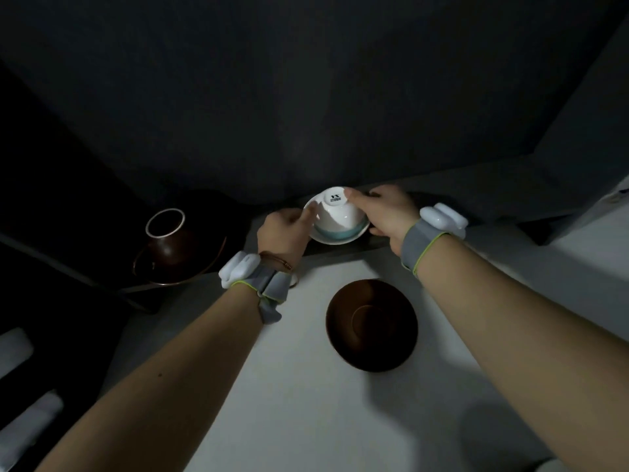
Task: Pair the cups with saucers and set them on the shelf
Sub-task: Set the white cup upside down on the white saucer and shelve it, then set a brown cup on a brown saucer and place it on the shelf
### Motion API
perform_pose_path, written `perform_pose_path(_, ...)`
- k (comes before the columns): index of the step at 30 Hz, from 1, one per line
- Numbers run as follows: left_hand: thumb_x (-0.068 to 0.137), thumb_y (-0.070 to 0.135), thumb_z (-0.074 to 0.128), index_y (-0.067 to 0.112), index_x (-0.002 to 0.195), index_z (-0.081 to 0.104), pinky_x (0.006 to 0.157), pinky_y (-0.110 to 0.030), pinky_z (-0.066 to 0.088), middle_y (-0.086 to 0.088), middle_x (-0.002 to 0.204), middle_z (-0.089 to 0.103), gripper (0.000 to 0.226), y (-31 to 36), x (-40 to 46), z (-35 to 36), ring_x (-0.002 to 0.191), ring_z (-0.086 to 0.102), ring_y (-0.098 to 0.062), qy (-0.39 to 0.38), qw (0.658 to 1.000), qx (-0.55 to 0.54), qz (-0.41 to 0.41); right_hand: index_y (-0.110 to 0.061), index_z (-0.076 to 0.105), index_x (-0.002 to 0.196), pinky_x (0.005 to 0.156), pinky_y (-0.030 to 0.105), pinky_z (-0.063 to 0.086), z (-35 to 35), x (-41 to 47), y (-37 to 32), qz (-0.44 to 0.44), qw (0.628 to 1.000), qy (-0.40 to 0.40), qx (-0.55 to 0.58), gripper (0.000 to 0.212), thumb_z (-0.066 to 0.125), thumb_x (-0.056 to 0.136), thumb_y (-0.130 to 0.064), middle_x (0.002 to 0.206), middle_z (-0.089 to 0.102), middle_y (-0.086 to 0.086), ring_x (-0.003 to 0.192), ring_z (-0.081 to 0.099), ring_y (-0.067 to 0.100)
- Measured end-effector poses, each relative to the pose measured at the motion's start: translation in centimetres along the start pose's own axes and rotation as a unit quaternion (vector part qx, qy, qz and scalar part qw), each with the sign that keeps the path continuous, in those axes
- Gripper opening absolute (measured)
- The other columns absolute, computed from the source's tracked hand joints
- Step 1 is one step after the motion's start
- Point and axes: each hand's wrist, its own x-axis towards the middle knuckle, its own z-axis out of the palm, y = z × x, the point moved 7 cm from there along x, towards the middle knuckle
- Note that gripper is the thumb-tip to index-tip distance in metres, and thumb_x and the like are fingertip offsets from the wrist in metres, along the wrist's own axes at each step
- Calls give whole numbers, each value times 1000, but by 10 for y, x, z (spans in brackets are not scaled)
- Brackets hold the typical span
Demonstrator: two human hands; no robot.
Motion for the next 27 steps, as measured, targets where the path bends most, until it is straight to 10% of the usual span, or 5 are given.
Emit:
perform_pose_path(6, 87, 32, 58, 24, 97, 73, 79, -26, 46, -2, 96, 76, 20, 1, -34, -21, 97, 69, -24, 129, 989, 41, 53, -14, 60, 120, 89, 36, 49, -59, -25, 19, -64, 990, 85, -96, 45, 56, 91, -48, 117, 64, 11, 111, 58, 31)
perform_pose_path(12, 75, 38, 57, 24, 86, 74, 78, -38, 55, 5, 85, 77, 24, -18, -103, 23, 80, 70, -15, -36, 996, -69, 34, -30, 68, 89, 89, 43, 50, -126, -91, 70, -60, 994, 61, -69, 10, 58, 90, -28, 100, 68, -4, 103, 62, 23)
perform_pose_path(20, 95, 14, 58, 16, 91, 71, 69, -30, 55, -2, 83, 74, 14, -70, -215, 124, 72, 65, -17, -272, 956, -71, -82, -16, 70, 96, 79, 36, 51, -174, -195, 175, 79, 994, 0, -69, 18, 54, 96, -23, 100, 73, 6, 96, 68, 21)
perform_pose_path(27, 93, 22, 63, 5, 108, 68, 69, -30, 61, -17, 102, 72, 23, -93, -276, 172, 78, 67, -15, -390, 913, 0, -118, -9, 58, 74, 62, 34, 44, -206, -266, 225, 71, 964, 102, -233, 40, 44, 99, -37, 69, 64, 8, 67, 61, 24)
